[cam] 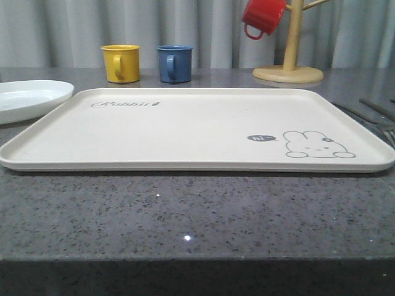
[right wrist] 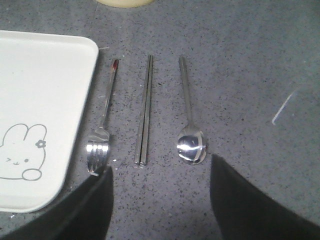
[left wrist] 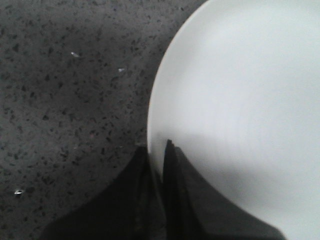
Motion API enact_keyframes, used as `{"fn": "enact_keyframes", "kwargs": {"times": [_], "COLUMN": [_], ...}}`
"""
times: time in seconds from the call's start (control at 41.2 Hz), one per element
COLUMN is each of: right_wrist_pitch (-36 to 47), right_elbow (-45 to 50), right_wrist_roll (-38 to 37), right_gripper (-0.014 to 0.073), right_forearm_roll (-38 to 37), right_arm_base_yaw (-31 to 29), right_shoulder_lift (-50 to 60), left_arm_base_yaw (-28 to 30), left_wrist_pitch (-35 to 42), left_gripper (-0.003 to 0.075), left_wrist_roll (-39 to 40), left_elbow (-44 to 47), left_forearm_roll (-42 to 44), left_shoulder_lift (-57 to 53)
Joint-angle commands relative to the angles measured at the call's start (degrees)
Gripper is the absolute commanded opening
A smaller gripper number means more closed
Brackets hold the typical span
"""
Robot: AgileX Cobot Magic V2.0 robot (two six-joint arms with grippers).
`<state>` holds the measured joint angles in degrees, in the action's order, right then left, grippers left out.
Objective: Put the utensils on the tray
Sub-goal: 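Grasp the rim of the white plate with the left gripper and lift, then lower the white plate onto the tray and open the left gripper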
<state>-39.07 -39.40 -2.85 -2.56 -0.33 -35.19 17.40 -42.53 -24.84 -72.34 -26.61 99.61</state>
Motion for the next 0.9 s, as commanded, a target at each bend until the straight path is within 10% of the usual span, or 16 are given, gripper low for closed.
{"fn": "enact_keyframes", "kwargs": {"times": [0.0,0.34,0.874], "right_wrist_pitch": [3.7,3.7,3.6], "right_elbow": [-1.9,-1.9,-1.9], "right_wrist_roll": [0.5,0.5,0.5], "right_gripper": [0.0455,0.0455,0.0455], "right_forearm_roll": [-0.7,-0.7,-0.7], "right_arm_base_yaw": [-0.3,-0.3,-0.3], "right_shoulder_lift": [-0.4,-0.4,-0.4], "left_arm_base_yaw": [1.1,1.1,-24.1], "left_wrist_pitch": [0.6,-1.9,-4.3], "left_gripper": [-0.0018,-0.0018,-0.0018], "left_wrist_roll": [0.0,0.0,-0.4], "left_elbow": [-1.6,-2.2,-2.0], "left_forearm_roll": [-1.3,-2.6,-2.6], "left_shoulder_lift": [-4.0,-14.5,-12.0]}}
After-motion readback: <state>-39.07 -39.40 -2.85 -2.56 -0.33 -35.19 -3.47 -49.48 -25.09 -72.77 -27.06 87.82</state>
